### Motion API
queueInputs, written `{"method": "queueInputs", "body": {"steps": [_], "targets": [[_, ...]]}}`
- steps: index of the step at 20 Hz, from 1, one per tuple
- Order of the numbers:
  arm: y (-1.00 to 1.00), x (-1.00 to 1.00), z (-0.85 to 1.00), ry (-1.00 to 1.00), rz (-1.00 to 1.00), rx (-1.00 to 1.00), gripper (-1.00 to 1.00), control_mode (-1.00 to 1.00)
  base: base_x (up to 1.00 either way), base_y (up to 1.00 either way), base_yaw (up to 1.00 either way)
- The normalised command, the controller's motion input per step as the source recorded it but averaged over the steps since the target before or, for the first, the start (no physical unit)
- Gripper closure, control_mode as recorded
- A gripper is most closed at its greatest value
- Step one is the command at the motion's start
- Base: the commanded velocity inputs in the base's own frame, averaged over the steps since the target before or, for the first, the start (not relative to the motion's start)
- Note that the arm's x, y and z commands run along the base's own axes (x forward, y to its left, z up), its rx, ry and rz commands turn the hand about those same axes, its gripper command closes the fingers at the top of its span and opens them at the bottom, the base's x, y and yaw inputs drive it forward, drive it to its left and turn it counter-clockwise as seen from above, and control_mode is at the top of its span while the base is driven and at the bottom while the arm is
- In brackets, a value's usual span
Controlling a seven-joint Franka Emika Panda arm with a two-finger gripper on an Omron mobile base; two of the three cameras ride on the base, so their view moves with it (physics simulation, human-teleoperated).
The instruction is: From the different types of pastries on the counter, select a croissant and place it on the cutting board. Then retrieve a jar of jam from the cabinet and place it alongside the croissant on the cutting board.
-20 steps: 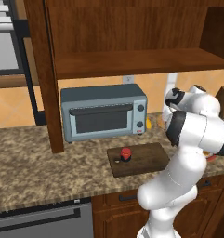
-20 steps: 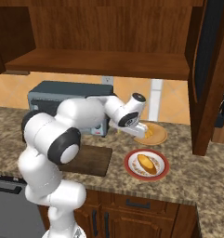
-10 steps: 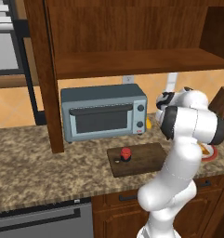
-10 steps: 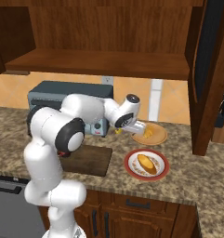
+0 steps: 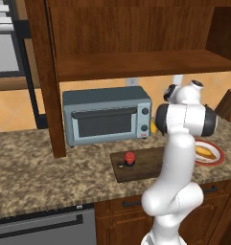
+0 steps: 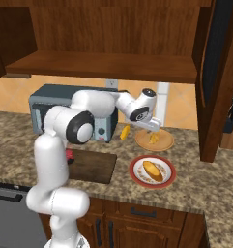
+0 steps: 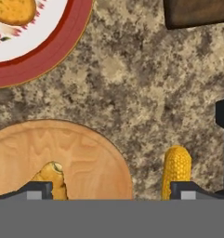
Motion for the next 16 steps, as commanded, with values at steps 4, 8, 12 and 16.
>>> {"method": "queueInputs", "body": {"steps": [4, 8, 12, 16], "targets": [[-0.73, 0.0, -0.16, 0.0, 0.21, 0.0, -1.0, -1.0, 0.0, 0.0, 0.0], [-0.71, 0.03, -0.47, -0.02, 0.21, -0.03, -1.0, -1.0, 0.0, 0.0, 0.0], [-0.68, 0.11, -0.47, -0.02, 0.22, -0.05, -1.0, -1.0, 0.0, 0.0, 0.0], [-0.73, 0.1, -0.09, -0.08, 0.21, -0.01, -1.0, -1.0, 0.0, 0.0, 0.0]]}}
